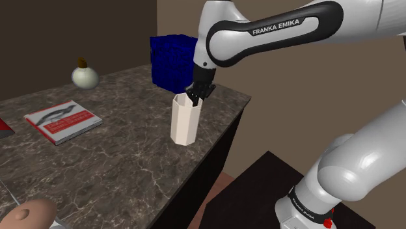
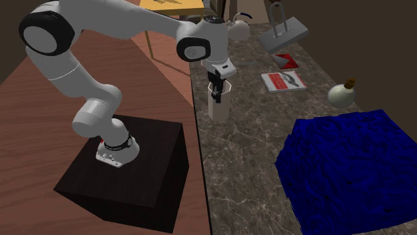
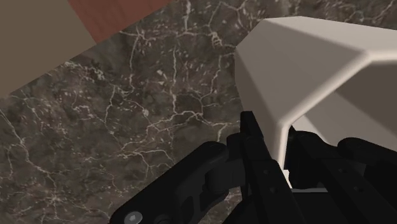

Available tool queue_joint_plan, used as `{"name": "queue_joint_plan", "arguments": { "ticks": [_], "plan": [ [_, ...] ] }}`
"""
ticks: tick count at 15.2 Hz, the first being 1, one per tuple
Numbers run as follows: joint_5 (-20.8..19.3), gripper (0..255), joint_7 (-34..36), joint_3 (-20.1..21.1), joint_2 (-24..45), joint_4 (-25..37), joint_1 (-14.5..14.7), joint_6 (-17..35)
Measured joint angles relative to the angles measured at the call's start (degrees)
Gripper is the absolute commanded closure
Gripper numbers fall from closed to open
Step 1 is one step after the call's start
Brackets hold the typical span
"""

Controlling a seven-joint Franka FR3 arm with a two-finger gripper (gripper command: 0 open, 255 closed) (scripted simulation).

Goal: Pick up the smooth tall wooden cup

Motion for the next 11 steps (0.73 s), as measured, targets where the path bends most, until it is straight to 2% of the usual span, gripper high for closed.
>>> {"name": "queue_joint_plan", "arguments": {
  "ticks": [11],
  "plan": [
    [0.18,255,-0.39,-0.51,-1.41,6.87,-0.12,-8.23]
  ]
}}
